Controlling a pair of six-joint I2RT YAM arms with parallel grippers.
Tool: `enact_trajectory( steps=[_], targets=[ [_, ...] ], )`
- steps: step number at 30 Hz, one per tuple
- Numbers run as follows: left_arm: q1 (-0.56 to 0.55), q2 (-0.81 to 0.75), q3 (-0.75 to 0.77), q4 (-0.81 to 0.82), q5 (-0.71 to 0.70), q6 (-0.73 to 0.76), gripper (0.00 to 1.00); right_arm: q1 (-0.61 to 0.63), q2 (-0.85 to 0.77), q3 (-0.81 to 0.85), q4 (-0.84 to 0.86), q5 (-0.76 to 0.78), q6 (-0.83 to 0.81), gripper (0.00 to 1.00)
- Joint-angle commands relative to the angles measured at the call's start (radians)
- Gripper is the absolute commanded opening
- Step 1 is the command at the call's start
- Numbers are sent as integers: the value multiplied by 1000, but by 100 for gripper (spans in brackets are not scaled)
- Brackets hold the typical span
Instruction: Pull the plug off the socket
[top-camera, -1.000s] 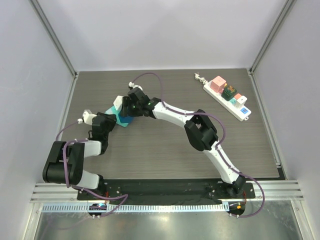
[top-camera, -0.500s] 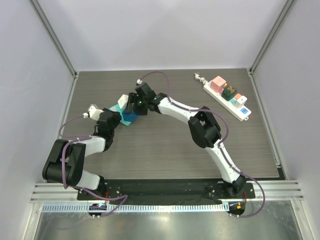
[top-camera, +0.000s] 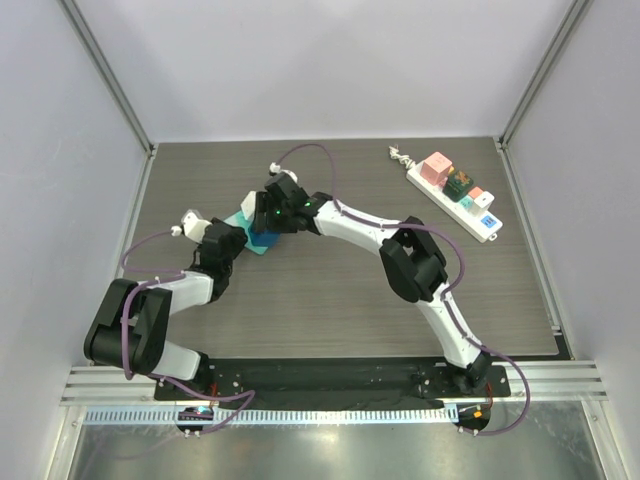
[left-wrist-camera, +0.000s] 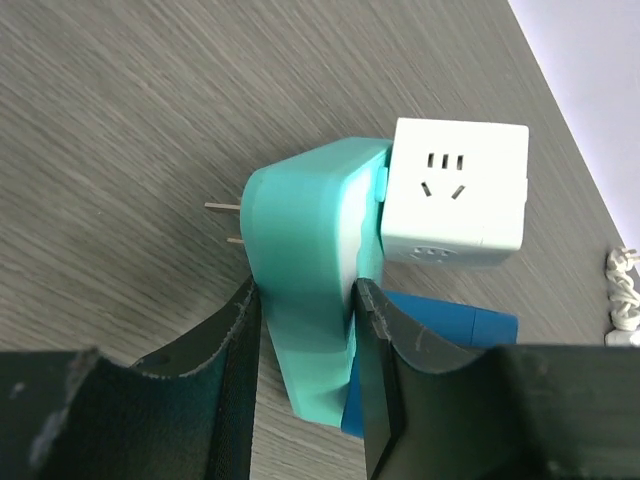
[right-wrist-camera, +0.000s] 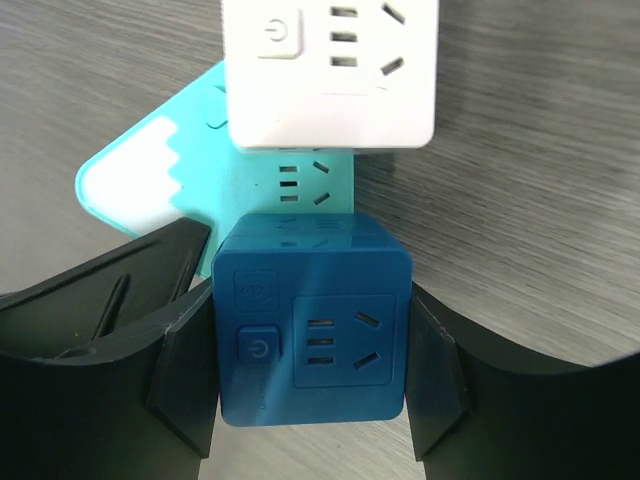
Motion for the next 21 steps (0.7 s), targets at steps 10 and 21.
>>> enact_trajectory(
  steps=[10, 21],
  targets=[
    [11, 6, 6, -174, -148, 67, 0, -119, -204, -162, 245, -213, 129, 1],
    [8, -9, -3, -165, -154, 80, 0, -65, -248, -135, 28, 128, -87, 1]
  ],
)
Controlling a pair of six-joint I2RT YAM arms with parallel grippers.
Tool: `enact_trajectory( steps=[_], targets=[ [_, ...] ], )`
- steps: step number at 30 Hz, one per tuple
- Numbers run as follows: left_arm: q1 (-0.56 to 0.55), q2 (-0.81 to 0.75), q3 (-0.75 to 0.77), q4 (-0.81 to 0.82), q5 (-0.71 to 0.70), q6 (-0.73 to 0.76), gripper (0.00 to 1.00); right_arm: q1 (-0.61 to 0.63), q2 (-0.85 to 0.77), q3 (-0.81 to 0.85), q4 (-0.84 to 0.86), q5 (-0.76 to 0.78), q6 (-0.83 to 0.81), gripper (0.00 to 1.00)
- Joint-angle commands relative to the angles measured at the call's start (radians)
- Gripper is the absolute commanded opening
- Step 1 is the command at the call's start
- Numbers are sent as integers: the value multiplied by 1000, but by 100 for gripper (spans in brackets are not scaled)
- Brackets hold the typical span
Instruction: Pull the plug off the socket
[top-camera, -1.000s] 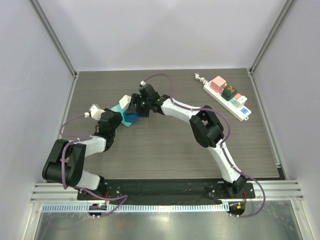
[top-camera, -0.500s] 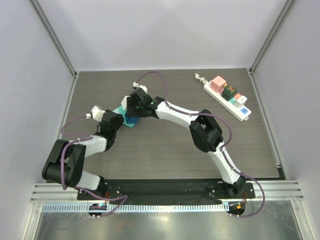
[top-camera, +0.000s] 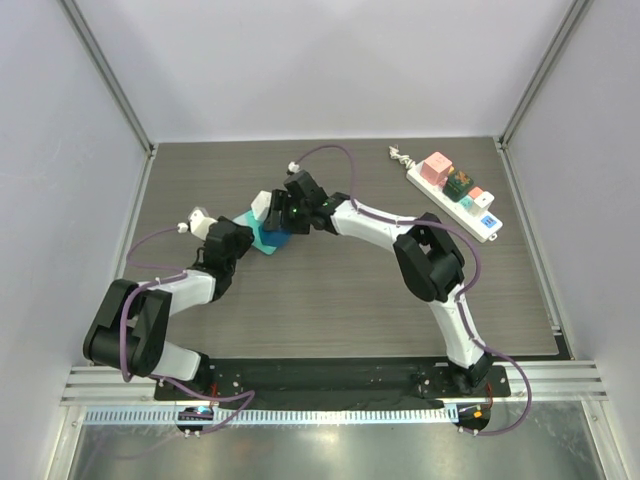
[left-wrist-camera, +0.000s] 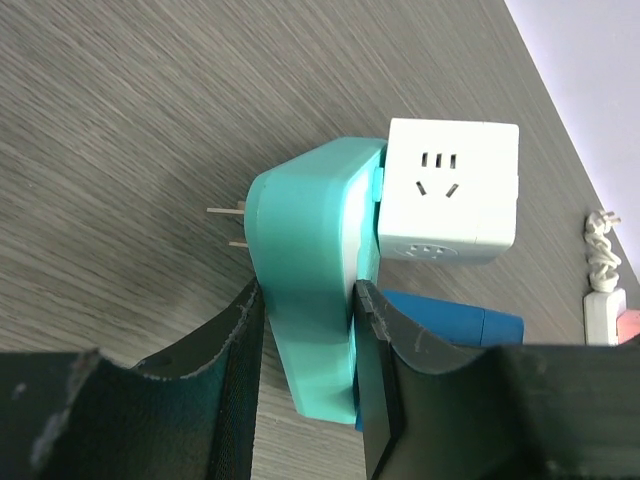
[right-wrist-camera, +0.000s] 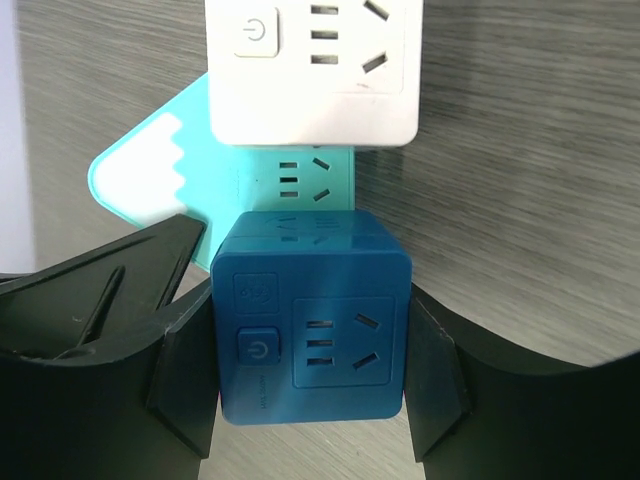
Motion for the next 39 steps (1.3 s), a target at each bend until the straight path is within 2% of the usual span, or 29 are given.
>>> enact_trajectory(
  steps=[1, 6, 8, 9, 10, 15, 16, 18, 27, 33, 34, 39],
  targets=[
    [33, -5, -29, -122, -191, 99, 0, 19, -129, 93, -100, 225, -149, 1],
    [32, -11, -57, -63, -175, 109, 0, 40, -88, 153, -163, 285, -209, 1],
    [32, -7, -57, -59, -169, 112, 0, 36, -76, 176, -164, 250, -206, 1],
    [31, -4, -56, -57, -165, 112, 0, 28, -71, 184, -161, 198, -189, 1],
    [32, -4, -57, -54, -164, 110, 0, 13, -71, 174, -143, 56, -168, 1],
    [32, -7, -60, -51, -173, 109, 0, -49, -138, 73, -42, -26, -65, 1],
    [32, -7, -60, -53, -172, 109, 0, -68, -146, 39, -2, -137, -30, 1],
    [32, -5, -60, -53, -173, 109, 0, -110, -157, -29, 116, -213, 47, 1],
    [32, -7, -65, -53, -155, 104, 0, -142, -266, -141, 41, -14, -91, 1],
    [32, -11, -100, 32, -55, 142, 0, -246, -222, -211, 95, -186, -154, 1],
    [32, -11, -98, 26, -46, 155, 0, -257, -214, -219, 111, -247, -159, 1],
    [31, -70, -114, -42, -23, 158, 0, -302, -163, -215, 168, -333, -203, 2]
  ],
)
